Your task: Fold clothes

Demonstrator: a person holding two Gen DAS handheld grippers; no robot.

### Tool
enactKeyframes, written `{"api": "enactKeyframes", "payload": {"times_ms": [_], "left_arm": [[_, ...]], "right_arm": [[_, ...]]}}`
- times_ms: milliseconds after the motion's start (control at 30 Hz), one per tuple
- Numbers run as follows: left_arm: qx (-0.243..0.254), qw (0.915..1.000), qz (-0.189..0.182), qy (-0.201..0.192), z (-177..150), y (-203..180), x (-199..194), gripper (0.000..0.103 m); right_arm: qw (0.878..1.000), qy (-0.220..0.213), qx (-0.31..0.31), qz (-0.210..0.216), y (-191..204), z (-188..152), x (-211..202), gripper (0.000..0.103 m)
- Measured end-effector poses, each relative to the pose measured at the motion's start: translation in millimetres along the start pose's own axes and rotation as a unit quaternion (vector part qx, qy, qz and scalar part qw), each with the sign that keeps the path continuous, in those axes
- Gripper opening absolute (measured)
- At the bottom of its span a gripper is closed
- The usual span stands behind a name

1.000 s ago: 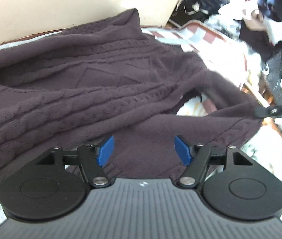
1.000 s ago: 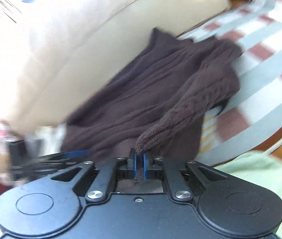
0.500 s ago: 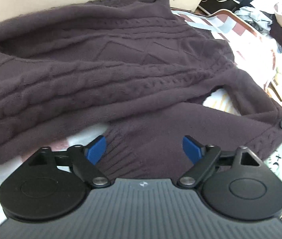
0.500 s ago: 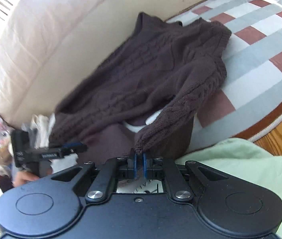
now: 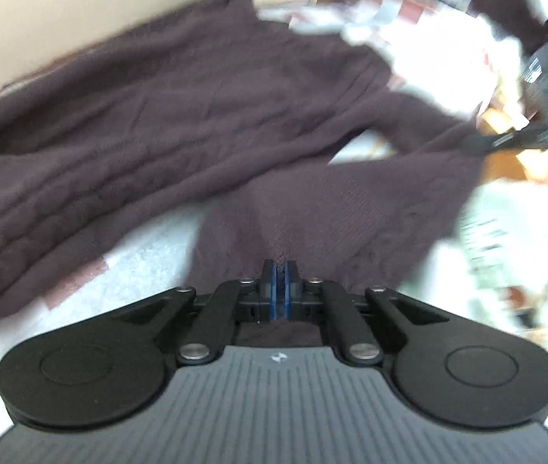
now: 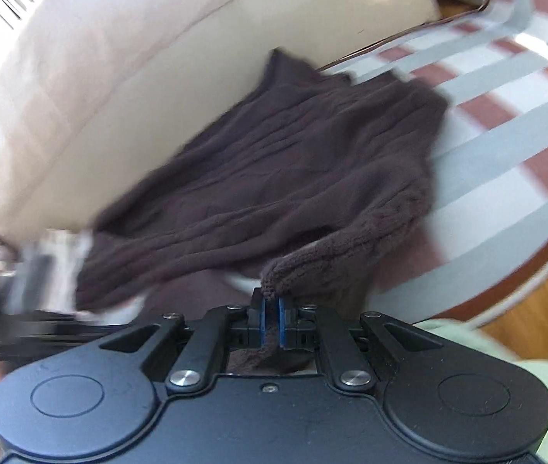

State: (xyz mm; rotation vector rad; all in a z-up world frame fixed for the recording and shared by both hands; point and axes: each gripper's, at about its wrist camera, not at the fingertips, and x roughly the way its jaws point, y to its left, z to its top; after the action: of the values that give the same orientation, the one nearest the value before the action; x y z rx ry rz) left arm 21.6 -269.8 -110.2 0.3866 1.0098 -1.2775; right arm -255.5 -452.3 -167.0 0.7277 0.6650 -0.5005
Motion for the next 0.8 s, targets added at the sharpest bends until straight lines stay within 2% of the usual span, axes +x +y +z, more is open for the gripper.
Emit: {"api": "enactKeyframes", "payload": {"times_ms": [33,67,133,200,233,267,300,333,367,400,467,533,600,667,733,767,800], "left_arm": [[-0.01,0.9998,-0.013,-0.006,-0.2,-0.6,-18.6,0.003],[-0.026,0.9992,-0.029,-0.005,-1.6,0.7,-32.5,0.003],[-0.04,0.9982,-0.044,0.009,-6.1,1.0,-51.0,0.003],[-0.035,0.9984,-0.03,0.033,-12.2,1.1,-52.9,0.004],[-0.031,0.9983,-0.018,0.047,-15.3,1.8,-50.2,0.004],[-0.026,0.9978,-0.005,0.061,-18.4,2.6,-47.5,0.006],[-0.022,0.9971,0.01,0.073,-20.9,3.5,-44.7,0.016],[-0.018,0.9965,0.033,0.075,-19.7,6.2,-41.8,0.032],[-0.016,0.9962,0.048,0.071,-17.2,8.8,-42.1,0.04],[-0.016,0.9965,0.058,0.057,-12.9,12.7,-45.5,0.05],[-0.021,0.9978,0.06,0.02,-2.4,23.9,-56.0,0.052],[-0.001,0.9961,0.088,-0.002,11.4,32.1,-60.2,0.058],[0.019,0.9888,0.148,0.001,28.4,49.3,-52.6,0.064],[0.02,0.9769,0.212,0.013,45.8,72.9,-41.5,0.067],[-0.032,0.9611,0.272,0.039,59.8,109.9,-30.0,0.067],[-0.068,0.9563,0.28,0.046,63.2,130.5,-28.2,0.067],[-0.117,0.9542,0.272,0.041,62.1,152.3,-29.7,0.067]], "right_arm": [[1.0,0.001,-0.012,-0.02,1.0,0.9,-2.4,0.009],[1.0,0.005,-0.013,-0.019,0.5,0.9,-3.5,0.009],[1.0,0.022,0.006,0.017,-4.3,0.1,-2.1,0.009],[0.998,0.051,-0.006,0.02,-0.2,-2.0,5.3,0.012],[0.998,0.058,-0.026,-0.001,5.3,-2.2,7.3,0.018],[0.997,0.064,-0.046,-0.022,10.9,-2.5,9.2,0.02],[0.995,0.066,-0.063,-0.041,15.6,-2.2,9.9,0.022],[0.994,0.062,-0.07,-0.056,18.2,-0.6,7.2,0.033],[0.993,0.054,-0.076,-0.071,20.3,1.5,3.7,0.04],[0.993,0.041,-0.077,-0.085,20.9,5.3,-2.3,0.042],[0.989,0.01,-0.087,-0.118,21.8,15.2,-15.2,0.042],[0.982,-0.025,-0.119,-0.146,27.7,24.8,-23.4,0.042],[0.975,-0.027,-0.177,-0.132,40.4,34.9,-16.5,0.042],[0.968,-0.016,-0.227,-0.108,56.9,42.6,-1.1,0.042],[0.961,0.02,-0.267,-0.074,81.7,45.9,24.7,0.042],[0.954,0.036,-0.293,-0.059,96.9,44.8,38.0,0.042],[0.943,0.048,-0.327,-0.047,114.3,41.6,51.0,0.042]]}}
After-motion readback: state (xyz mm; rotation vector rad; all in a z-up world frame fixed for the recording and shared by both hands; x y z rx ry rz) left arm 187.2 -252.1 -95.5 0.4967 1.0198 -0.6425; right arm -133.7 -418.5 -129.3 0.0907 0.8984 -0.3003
